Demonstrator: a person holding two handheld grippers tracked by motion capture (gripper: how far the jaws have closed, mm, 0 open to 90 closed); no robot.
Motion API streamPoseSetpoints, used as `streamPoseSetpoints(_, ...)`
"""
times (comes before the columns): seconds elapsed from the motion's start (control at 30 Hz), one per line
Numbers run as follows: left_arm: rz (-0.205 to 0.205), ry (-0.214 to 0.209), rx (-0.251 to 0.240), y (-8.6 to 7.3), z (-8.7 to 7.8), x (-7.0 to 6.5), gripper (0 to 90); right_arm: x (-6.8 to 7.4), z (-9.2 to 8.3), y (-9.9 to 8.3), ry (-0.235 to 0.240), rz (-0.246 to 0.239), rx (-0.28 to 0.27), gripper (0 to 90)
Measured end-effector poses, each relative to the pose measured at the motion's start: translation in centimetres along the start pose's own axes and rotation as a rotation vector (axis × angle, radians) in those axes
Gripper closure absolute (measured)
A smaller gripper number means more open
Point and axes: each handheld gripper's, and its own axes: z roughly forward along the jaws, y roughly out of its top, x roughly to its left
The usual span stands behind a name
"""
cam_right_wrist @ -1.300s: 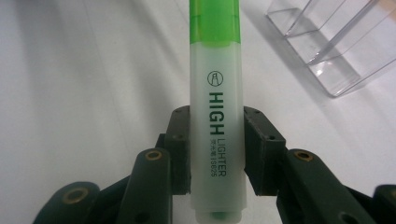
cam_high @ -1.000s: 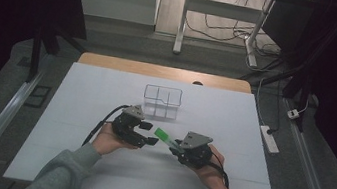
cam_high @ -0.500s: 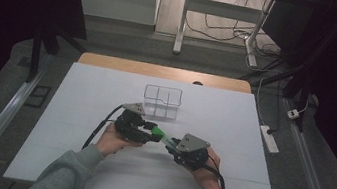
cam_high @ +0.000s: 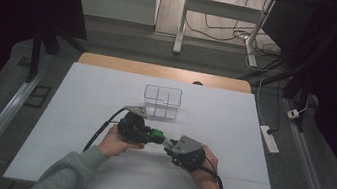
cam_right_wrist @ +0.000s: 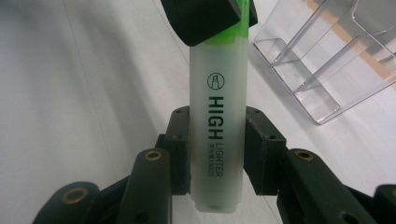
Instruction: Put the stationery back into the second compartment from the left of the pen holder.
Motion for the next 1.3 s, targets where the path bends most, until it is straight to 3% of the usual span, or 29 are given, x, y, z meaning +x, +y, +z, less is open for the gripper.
streamPoseSetpoints(0.1, 0.019, 0.032, -0.002, 0.1, -0.2, -0.3, 71.1, -0.3, 0.0, -0.1, 0.009, 0.026, -0.004, 58.8)
streamPoseSetpoints(0.33, -0.010, 0.055, -0.043, 0.0, -1.7, 0.6, 72.0, -1.9, -1.0, -0.9, 0.027, 0.171, -0.046, 47.2)
streamPoseSetpoints(0.4, -0.015, 0.060, -0.051, 0.0, -2.0, 0.8, 72.1, -2.2, -1.3, -1.1, 0.025, 0.187, -0.041, 45.0)
streamPoseSetpoints(0.9, -0.028, 0.107, -0.095, -0.3, -4.2, 1.8, 73.8, -4.6, -5.4, -5.4, -0.011, 0.356, -0.030, 37.1)
streamPoseSetpoints(1.3, -0.032, 0.133, -0.144, 0.0, -6.0, 2.4, 73.9, -5.2, -7.2, -7.7, -0.059, 0.393, -0.007, 36.4)
